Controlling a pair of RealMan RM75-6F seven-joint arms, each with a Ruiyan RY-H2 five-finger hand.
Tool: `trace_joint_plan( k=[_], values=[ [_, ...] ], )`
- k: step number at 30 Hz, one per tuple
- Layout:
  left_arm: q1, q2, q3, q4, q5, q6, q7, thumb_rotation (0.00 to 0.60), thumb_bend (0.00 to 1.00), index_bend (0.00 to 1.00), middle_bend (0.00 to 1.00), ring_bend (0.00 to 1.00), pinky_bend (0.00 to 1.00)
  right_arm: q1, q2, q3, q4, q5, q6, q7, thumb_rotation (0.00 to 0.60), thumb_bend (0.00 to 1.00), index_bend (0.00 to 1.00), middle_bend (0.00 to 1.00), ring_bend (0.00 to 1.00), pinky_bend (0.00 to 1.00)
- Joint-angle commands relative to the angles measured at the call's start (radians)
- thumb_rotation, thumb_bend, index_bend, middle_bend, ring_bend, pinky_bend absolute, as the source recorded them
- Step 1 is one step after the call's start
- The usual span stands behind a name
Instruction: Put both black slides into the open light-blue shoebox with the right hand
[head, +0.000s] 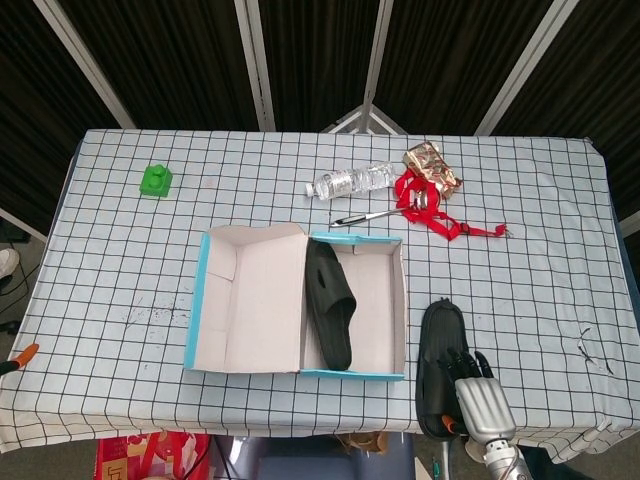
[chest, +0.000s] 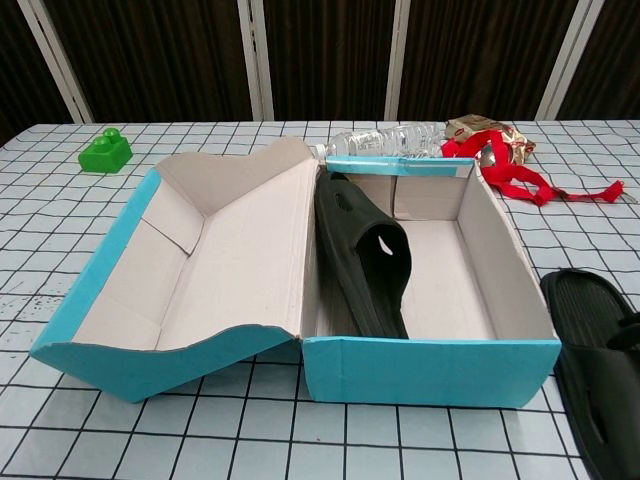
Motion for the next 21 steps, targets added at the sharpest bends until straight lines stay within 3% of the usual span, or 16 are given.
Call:
trace_joint_plan(
  k=[1, 17, 21],
  values=[
    [0.0, 0.0, 0.0, -0.001, 0.001, 0.001, 0.0, 0.6, 0.17, 0.11, 0.0, 0.0, 0.0, 0.002, 0.0, -0.003, 0.002, 0.004, -0.002, -0.004, 0.6, 0.21, 0.21, 0.11, 0.09, 0.06],
    [0.001, 0.001, 0.0, -0.001, 0.0, 0.001, 0.001, 0.6, 0.17, 0.11, 0.0, 0.0, 0.0, 0.012, -0.034, -0.012, 0.034, 0.01, 0.0, -0.019, 0.6, 0.21, 0.21, 0.12, 0.09, 0.06],
    [0.0, 0.0, 0.001, -0.001, 0.001, 0.0, 0.003, 0.6, 0.17, 0.11, 0.0, 0.0, 0.0, 0.013, -0.04, -0.012, 0.037, 0.002, 0.004, -0.008, 0.6, 0.21, 0.23, 0.17, 0.09, 0.06]
  ],
)
